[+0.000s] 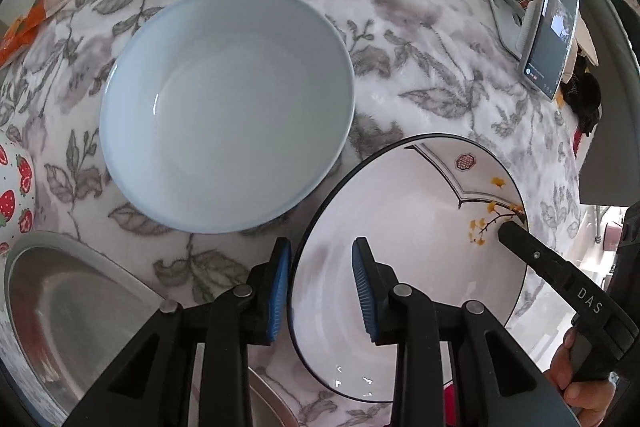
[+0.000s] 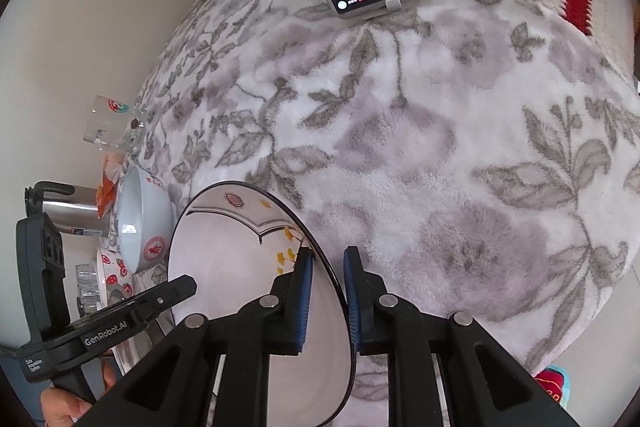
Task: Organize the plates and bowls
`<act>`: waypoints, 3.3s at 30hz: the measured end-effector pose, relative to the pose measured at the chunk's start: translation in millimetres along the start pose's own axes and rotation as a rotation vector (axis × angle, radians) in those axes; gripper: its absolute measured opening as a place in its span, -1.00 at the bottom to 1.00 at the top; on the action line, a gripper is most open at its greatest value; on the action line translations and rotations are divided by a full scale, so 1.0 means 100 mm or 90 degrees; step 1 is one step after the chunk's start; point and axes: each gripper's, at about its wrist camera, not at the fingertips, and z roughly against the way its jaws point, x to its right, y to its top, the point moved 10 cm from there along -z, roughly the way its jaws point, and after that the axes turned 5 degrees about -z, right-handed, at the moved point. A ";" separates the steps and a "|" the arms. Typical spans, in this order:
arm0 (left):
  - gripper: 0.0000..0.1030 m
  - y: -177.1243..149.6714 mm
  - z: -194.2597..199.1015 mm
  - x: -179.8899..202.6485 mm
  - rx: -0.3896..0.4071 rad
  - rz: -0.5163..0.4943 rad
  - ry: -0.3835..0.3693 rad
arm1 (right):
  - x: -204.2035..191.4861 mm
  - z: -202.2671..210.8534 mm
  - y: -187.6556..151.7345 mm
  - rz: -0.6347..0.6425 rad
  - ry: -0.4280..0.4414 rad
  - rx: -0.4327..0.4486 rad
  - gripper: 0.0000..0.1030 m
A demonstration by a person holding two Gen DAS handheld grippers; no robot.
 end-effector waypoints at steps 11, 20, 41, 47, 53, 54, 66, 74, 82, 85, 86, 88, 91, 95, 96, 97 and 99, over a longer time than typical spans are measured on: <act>-0.37 -0.04 0.12 -0.05 0.033 0.037 -0.038 | 0.03 0.04 -0.02 -0.006 -0.004 0.000 -0.65; -0.37 -0.12 0.29 -0.07 0.062 0.068 -0.069 | 0.02 0.13 0.01 -0.009 0.005 0.012 -0.64; -0.37 -0.12 0.98 -0.19 0.187 0.095 -0.102 | -0.30 0.39 -0.02 0.030 0.051 0.036 -0.62; -0.37 -0.19 1.10 -0.29 0.207 0.118 -0.115 | -0.43 0.40 -0.08 0.048 0.059 0.033 -0.61; -0.37 -0.33 1.23 -0.50 0.226 0.154 -0.131 | -0.65 0.45 -0.19 0.081 0.072 0.034 -0.62; -0.37 -0.37 1.25 -0.55 0.229 0.162 -0.133 | -0.70 0.45 -0.22 0.087 0.077 0.032 -0.61; -0.37 -0.82 1.42 -1.11 0.270 0.261 -0.157 | -1.24 0.42 -0.59 0.163 0.092 0.013 -0.62; -0.37 -1.13 1.50 -1.48 0.295 0.319 -0.160 | -1.56 0.31 -0.89 0.213 0.087 -0.007 -0.61; -0.37 -1.44 1.57 -1.87 0.324 0.386 -0.181 | -1.86 0.20 -1.17 0.254 0.089 -0.029 -0.61; -0.44 -1.53 1.60 -1.99 0.341 0.403 -0.186 | -1.97 0.13 -1.28 0.266 0.090 -0.040 -0.62; -0.46 -1.51 1.64 -1.93 0.355 0.396 -0.255 | -2.04 0.11 -1.34 0.269 0.108 -0.052 -0.64; -0.47 -1.45 1.66 -1.76 0.358 0.376 -0.329 | -2.16 0.07 -1.43 0.279 0.126 -0.063 -0.67; -0.48 -1.36 1.39 -1.83 0.324 0.382 -0.275 | -2.16 -0.13 -1.39 0.296 0.050 -0.023 -0.67; -0.54 -1.45 0.99 -2.00 0.242 0.443 -0.234 | -2.01 -0.44 -1.40 0.292 -0.014 -0.047 -0.68; -0.54 -1.45 1.01 -2.02 0.247 0.447 -0.240 | -2.03 -0.43 -1.37 0.302 -0.012 -0.035 -0.66; -0.54 -1.44 1.05 -2.04 0.256 0.446 -0.246 | -2.05 -0.41 -1.35 0.321 -0.024 -0.018 -0.63; -0.54 -1.43 1.17 -2.06 0.278 0.434 -0.237 | -2.05 -0.41 -1.34 0.321 -0.026 -0.017 -0.63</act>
